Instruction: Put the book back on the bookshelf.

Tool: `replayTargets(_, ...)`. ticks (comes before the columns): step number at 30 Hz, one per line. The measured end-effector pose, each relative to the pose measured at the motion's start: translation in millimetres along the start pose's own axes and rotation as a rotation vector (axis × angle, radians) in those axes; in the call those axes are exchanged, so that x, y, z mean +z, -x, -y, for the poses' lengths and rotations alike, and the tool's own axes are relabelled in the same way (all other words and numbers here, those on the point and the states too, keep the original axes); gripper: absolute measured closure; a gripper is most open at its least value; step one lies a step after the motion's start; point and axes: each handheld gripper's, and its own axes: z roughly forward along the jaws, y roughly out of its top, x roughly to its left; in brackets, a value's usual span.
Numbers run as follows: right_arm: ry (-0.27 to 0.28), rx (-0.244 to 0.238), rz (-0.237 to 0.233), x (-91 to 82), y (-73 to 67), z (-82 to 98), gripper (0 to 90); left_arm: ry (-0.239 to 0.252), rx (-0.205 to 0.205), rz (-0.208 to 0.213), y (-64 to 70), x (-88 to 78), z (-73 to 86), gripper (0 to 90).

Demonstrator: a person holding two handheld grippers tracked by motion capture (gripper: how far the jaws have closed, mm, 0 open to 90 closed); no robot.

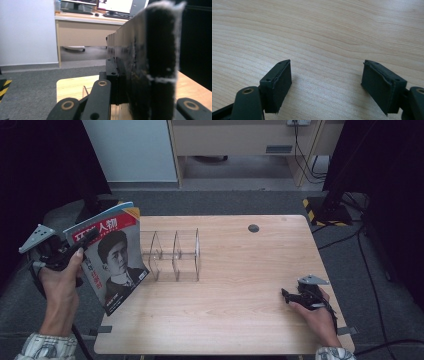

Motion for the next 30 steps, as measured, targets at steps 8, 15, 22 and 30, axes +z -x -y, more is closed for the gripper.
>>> replayTargets(8,-0.001,-0.001,-0.003,-0.1,-0.2,0.0,24.0,0.021,0.024,-0.028,3.8,27.4,1.0,86.6)
replayTargets(15,0.001,-0.004,-0.003,0.0,-0.3,0.1,23.9,0.033,0.031,-0.035,4.1,42.6,5.6,86.6)
replayTargets(22,-0.002,-0.006,-0.005,-0.4,-0.6,0.2,24.0,0.064,0.038,-0.031,2.7,47.1,6.9,86.5)
replayTargets(30,0.001,-0.008,-0.004,-0.5,-1.0,0.4,24.0,0.087,0.038,-0.028,-1.2,51.4,10.9,86.6)
